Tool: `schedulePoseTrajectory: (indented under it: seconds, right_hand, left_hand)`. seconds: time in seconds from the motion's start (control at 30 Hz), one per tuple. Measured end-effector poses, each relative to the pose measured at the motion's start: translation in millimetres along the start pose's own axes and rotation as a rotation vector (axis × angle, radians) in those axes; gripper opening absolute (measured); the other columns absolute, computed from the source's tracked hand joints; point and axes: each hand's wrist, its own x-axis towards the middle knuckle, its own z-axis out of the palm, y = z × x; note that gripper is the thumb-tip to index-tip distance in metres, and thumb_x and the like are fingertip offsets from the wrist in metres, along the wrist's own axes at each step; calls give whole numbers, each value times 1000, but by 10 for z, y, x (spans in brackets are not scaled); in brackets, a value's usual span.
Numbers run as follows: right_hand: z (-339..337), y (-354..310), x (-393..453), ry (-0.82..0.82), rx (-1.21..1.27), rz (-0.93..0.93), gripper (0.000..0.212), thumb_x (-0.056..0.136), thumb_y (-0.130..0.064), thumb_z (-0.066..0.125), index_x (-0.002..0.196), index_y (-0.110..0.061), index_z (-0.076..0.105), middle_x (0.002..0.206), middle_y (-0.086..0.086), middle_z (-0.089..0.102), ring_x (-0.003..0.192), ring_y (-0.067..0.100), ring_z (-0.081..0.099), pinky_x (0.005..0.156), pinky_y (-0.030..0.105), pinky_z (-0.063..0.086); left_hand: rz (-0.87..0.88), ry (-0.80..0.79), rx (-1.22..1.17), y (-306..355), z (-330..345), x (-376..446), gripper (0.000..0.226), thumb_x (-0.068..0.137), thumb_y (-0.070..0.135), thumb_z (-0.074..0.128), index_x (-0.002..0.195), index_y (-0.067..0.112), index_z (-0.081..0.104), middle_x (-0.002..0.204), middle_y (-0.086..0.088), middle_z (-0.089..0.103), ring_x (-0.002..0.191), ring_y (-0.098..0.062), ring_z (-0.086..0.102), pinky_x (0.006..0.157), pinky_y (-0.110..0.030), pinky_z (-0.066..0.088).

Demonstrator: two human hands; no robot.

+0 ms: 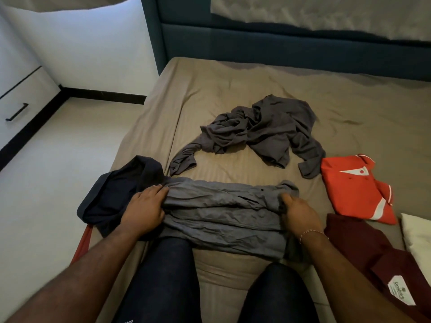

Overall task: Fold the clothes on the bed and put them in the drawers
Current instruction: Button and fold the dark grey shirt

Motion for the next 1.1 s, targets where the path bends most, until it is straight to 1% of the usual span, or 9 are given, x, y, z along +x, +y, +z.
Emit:
schedulePoseTrajectory:
  seconds: [0.1, 0.2, 0.33, 0.5, 0.63, 0.73, 0.83, 0.97, 1.1]
  right_hand:
    - [-71, 58, 46, 125, 192, -94, 17, 88, -11, 72, 103, -4, 76, 109, 17, 64, 105, 36, 60, 91, 40, 51]
    - [-211, 134, 36, 180, 873, 54, 15, 93, 6, 62, 102, 5, 73, 109, 24, 66, 105, 43, 63, 91, 44, 54]
    - [-461, 85, 77, -29, 1628, 550, 17, 101, -24, 58, 108, -14, 69, 104, 12, 71, 81, 25, 69, 47, 31, 56]
    - [-376, 67, 174, -35, 1338, 672, 26, 103, -29, 59, 120, -9, 60, 109, 18, 66, 85, 29, 64, 54, 32, 55]
    - [-100, 80, -14, 459, 501, 96, 35, 95, -37, 70, 119, -14, 61, 117, 9, 61, 107, 26, 58, 87, 32, 42]
    - [59, -3, -198, 109, 314, -339, 45, 88, -58, 72, 117, -25, 63, 122, -4, 57, 112, 14, 51, 95, 31, 43]
    - [274, -83, -293, -56, -75, -341, 48, 85, -50, 73, 125, -24, 64, 136, -2, 55, 121, 22, 52, 95, 37, 48]
    - [122, -98, -244, 142, 320, -243, 16, 79, -8, 78, 89, -18, 70, 96, 3, 71, 91, 23, 65, 77, 35, 50]
    - [-397, 98, -18, -21, 944, -123, 27, 87, 3, 75, 92, -22, 69, 80, -5, 73, 72, 5, 66, 66, 20, 53]
  left_hand:
    - [-146, 35, -140, -104, 35, -2, 60, 98, 28, 56, 155, 17, 43, 156, -8, 50, 144, -26, 46, 116, -47, 41]
    - [-219, 81, -263, -171, 75, -53, 51, 103, 23, 53, 152, 11, 49, 152, -12, 54, 141, -30, 49, 115, -47, 42]
    - [-227, 145, -329, -213, 99, -82, 43, 106, 20, 49, 147, 10, 55, 146, -13, 60, 135, -33, 55, 113, -47, 44]
    - [-256, 177, -382, -221, 91, -63, 42, 106, 23, 48, 146, 12, 56, 142, -12, 62, 129, -33, 59, 110, -48, 47]
    - [-211, 125, -328, -215, 88, -78, 46, 104, 22, 53, 148, 10, 53, 146, -13, 59, 135, -33, 55, 113, -49, 45]
    - [-229, 123, -338, -205, 100, -81, 46, 104, 21, 52, 149, 10, 53, 148, -14, 58, 136, -33, 54, 113, -49, 44]
    - [-255, 123, -349, -209, 100, -74, 46, 105, 21, 50, 149, 8, 52, 148, -15, 57, 135, -34, 54, 113, -49, 44]
    - [-280, 120, -384, -183, 82, -72, 45, 106, 19, 48, 149, 8, 52, 150, -15, 56, 136, -35, 53, 115, -50, 43]
    - [-269, 180, -415, -238, 64, -120, 42, 105, 15, 50, 146, 6, 56, 146, -16, 59, 135, -35, 55, 116, -47, 42]
